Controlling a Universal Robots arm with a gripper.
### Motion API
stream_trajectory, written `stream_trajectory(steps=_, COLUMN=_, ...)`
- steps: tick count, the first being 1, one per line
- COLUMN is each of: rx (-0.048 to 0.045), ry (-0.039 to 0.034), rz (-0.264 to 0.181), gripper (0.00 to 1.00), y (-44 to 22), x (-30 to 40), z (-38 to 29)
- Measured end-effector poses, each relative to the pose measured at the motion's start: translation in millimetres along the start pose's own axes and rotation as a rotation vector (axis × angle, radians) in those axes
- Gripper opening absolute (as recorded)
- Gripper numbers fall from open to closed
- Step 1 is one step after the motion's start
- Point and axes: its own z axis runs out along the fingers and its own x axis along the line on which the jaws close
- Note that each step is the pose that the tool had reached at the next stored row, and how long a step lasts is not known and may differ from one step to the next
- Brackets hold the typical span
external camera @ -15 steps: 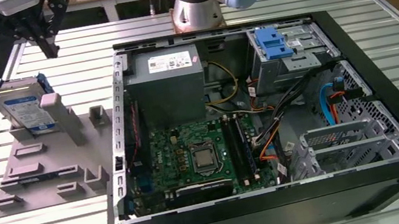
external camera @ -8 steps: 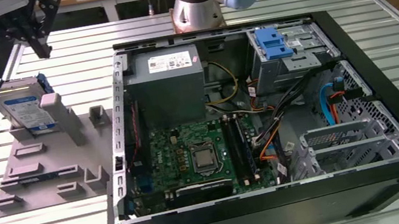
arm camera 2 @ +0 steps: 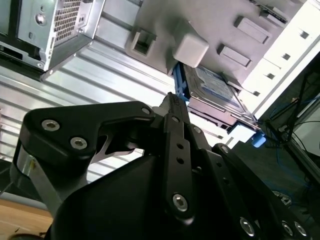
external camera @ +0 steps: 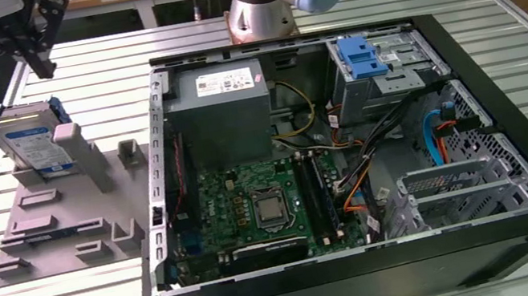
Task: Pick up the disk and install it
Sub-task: 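Reach for the disk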
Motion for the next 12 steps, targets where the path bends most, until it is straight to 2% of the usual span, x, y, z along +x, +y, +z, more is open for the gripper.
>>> stream_trajectory(steps=4, rx=0.0002, ry=0.0037, rz=0.0, gripper=0.11, y=1.5, x=11.9, z=1.0)
stream_trajectory(steps=12, rx=0.0002, ry=0.0038, rz=0.0, gripper=0.11, y=1.7, x=12.6, z=1.0)
